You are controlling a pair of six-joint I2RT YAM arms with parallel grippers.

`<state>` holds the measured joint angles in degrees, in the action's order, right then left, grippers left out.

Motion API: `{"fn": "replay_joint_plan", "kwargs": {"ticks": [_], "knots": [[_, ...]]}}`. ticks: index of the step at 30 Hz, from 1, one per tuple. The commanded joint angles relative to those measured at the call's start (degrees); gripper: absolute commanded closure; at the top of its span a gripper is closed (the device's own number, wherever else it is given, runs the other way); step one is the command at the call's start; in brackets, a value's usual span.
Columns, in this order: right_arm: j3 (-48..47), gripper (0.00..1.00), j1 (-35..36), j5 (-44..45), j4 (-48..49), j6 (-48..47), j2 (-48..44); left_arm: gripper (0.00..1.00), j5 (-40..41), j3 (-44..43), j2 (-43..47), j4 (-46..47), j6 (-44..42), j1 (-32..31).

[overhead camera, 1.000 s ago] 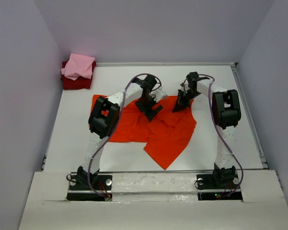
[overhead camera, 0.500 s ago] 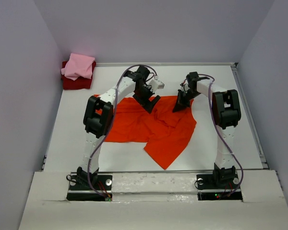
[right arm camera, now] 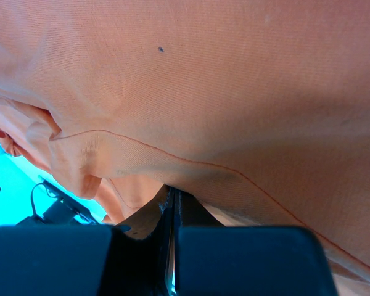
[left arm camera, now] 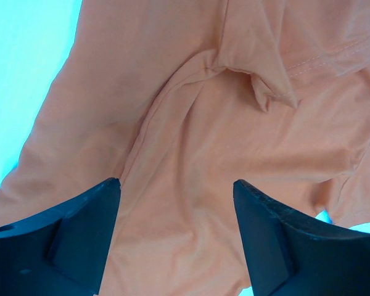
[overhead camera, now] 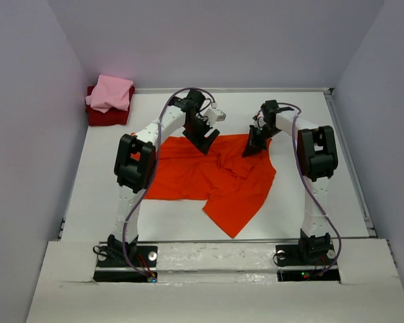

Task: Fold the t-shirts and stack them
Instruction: Fold the flattened tshirt in 1/3 of the way

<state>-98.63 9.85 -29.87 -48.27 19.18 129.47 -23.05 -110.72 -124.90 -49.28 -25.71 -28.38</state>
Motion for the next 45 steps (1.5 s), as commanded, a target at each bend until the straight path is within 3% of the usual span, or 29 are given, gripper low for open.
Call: {"fn": "replay_joint_plan", "kwargs": {"ticks": [1,5,7,14,19,24,29,31,37,42,44,45], "knots": [[-1.6,1.00,0.3,3.9,0.3,-1.7,1.1,0.18,1.0,-2.1,-1.0,-2.1,-2.3,0.2],[-1.7,1.00,0.3,4.2,0.2,-1.7,1.1,0.21,2.0,-0.6,-1.4,-1.3,-2.3,0.1],[-1.7,1.00,0.3,4.1,0.0,-1.7,1.1,0.16,1.5,0.1,-2.1,-1.3,-2.5,0.1],[-1.5,1.00,0.3,4.1,0.1,-1.8,1.0,0.16,2.5,0.0,-3.7,-0.8,-2.4,0.3],[-1.6,1.00,0.3,4.0,0.1,-1.8,1.0,0.37,2.6,0.2,-4.3,-0.6,-1.9,0.2],[-1.7,1.00,0.3,4.2,0.0,-1.9,1.0,0.46,2.7,0.8,-3.7,0.0,-1.6,0.3],[-1.8,1.00,0.3,4.1,-0.1,-2.0,1.0,0.47,3.3,1.6,-4.0,0.4,-1.3,0.3],[-1.7,1.00,0.3,4.2,-0.1,-2.0,1.0,0.35,2.7,0.9,-4.3,0.1,-1.5,0.6],[-1.7,1.00,0.3,4.1,-0.1,-2.0,1.0,0.23,2.7,-1.4,-4.9,-0.5,-1.5,2.1],[-1.7,1.00,0.3,4.0,0.0,-2.1,1.1,0.23,4.2,-2.2,-5.2,-0.5,-1.3,2.5],[-1.8,1.00,0.3,4.1,-0.2,-2.3,1.3,0.29,4.2,-2.0,-5.2,-0.1,-1.1,2.6],[-1.9,1.00,0.3,4.1,-0.1,-2.2,1.4,0.38,4.3,-1.9,-5.4,0.1,-1.0,2.6]]}}
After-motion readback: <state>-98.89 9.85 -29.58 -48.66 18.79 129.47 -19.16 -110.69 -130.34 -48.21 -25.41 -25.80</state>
